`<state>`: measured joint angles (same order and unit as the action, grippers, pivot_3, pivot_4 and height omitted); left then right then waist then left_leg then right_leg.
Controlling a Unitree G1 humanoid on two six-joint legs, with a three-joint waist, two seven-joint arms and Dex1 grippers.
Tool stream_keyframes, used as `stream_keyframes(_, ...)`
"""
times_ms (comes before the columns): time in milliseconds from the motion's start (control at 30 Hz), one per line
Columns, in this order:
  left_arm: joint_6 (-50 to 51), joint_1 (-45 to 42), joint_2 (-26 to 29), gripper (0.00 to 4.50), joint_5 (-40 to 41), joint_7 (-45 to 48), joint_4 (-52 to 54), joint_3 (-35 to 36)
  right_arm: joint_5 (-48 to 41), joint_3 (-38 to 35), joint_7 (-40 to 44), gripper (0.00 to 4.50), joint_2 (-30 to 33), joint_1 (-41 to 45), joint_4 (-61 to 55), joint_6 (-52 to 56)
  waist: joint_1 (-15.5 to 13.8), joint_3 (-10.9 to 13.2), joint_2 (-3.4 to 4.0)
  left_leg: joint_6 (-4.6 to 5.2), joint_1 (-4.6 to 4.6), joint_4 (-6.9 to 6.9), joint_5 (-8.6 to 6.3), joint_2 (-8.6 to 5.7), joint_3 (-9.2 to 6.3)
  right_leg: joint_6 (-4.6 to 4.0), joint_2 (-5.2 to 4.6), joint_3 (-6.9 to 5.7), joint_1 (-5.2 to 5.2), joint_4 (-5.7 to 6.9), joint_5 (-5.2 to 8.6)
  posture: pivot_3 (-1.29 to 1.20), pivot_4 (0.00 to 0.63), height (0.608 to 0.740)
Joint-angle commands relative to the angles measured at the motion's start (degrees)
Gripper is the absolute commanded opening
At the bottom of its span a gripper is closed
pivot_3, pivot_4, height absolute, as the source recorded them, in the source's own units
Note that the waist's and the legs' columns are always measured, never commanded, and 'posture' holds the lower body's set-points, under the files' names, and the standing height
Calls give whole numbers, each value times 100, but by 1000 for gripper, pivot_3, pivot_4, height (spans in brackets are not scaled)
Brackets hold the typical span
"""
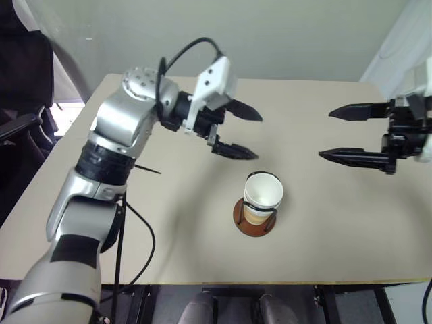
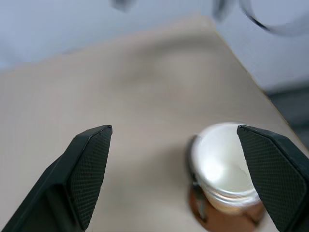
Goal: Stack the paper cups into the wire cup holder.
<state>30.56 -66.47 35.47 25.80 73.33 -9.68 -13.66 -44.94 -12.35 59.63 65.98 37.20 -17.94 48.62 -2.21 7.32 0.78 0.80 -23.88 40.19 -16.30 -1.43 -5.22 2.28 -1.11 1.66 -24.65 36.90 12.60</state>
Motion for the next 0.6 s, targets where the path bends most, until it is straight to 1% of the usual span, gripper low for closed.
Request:
stream_keyframes(33, 492, 553, -119, 4431, 128, -1229, 281, 936, 333, -23, -621, 4500, -485, -100, 371, -168, 10, -1, -1, -1, 2, 1, 2, 0, 1, 0, 1, 0, 0, 1, 0, 0, 150, 740)
stream_keyframes(167, 689, 1371, -308, 4431, 28, -2534, 327, 1763, 646, -102, -1377, 4500, -1232, -117, 1037, -173, 33, -1, 0, -1, 28, -2, 6, 0, 4, 0, 2, 2, 18, 3, 0, 0, 150, 740)
stream_keyframes(333, 634, 2037, -418, 4431, -70, -3550, 323, 2408, 984, -292, -1924, 4500, -1870, -123, 1890, -543, 6, -1, -1, -1, 34, -1, 10, -3, 3, -1, 3, 0, 26, 1, -1, 0, 150, 740)
stream_keyframes(433, 363, 2559, -386, 4431, -276, -4246, 285, 2897, 1147, -480, -2443, 4500, -2358, -149, 2594, -775, 24, -1, -1, -1, 52, -5, 10, -4, 3, -2, 3, 2, 41, -1, -1, 0, 150, 740)
stream_keyframes(500, 191, 2897, -310, 4431, -432, -4520, 195, 3071, 1215, -613, -2785, 4500, -2610, -186, 2901, -811, 23, -1, 0, -2, 63, -12, 10, -4, 3, -5, 3, 3, 47, 1, 1, 0, 150, 740)
stream_keyframes(600, -95, 3334, -289, 4431, -571, -4762, 34, 3288, 1378, -814, -3227, 4500, -2818, -244, 3285, -1025, 14, 0, 0, -5, 69, -18, 12, -4, 3, -10, 3, 3, 48, 3, 2, 0, 150, 740)
